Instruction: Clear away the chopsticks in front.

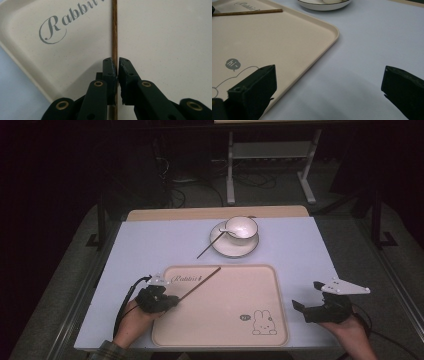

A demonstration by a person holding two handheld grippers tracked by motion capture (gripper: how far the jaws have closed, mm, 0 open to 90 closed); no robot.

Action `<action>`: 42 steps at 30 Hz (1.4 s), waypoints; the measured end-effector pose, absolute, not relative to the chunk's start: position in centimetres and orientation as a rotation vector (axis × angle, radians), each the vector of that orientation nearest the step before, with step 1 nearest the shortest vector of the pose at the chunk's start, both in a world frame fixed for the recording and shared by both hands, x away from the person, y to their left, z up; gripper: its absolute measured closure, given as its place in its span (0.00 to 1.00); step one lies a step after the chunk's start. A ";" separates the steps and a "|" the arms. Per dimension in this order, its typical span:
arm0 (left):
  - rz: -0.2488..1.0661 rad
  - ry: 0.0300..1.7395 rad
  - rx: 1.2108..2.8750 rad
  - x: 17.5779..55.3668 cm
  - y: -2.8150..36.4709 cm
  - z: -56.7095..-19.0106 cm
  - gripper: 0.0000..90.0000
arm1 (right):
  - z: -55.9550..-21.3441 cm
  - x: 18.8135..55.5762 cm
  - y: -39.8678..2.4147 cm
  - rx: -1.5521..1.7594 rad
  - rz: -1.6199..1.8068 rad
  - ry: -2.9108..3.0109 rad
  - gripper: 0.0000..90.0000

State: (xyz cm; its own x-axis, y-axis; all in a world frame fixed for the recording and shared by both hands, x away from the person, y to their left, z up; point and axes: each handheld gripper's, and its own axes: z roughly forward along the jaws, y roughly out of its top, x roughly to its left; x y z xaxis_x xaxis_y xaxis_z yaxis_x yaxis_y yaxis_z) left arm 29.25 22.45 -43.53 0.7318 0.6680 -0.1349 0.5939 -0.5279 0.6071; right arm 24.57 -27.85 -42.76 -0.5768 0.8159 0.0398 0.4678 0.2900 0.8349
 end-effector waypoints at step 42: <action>0.074 0.766 2.311 39.7 11.8 -43.9 0.99 | -42.9 24.6 -28.0 1.154 1.198 2.168 0.00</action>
State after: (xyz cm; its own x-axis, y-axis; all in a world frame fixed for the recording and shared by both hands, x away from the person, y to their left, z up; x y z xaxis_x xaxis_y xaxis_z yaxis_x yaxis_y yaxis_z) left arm 39.66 11.84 -43.89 0.8242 0.5451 -0.1535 0.5057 -0.5867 0.6325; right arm 24.59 -27.97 -42.86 -0.5758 0.8166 0.0396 0.4682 0.2896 0.8348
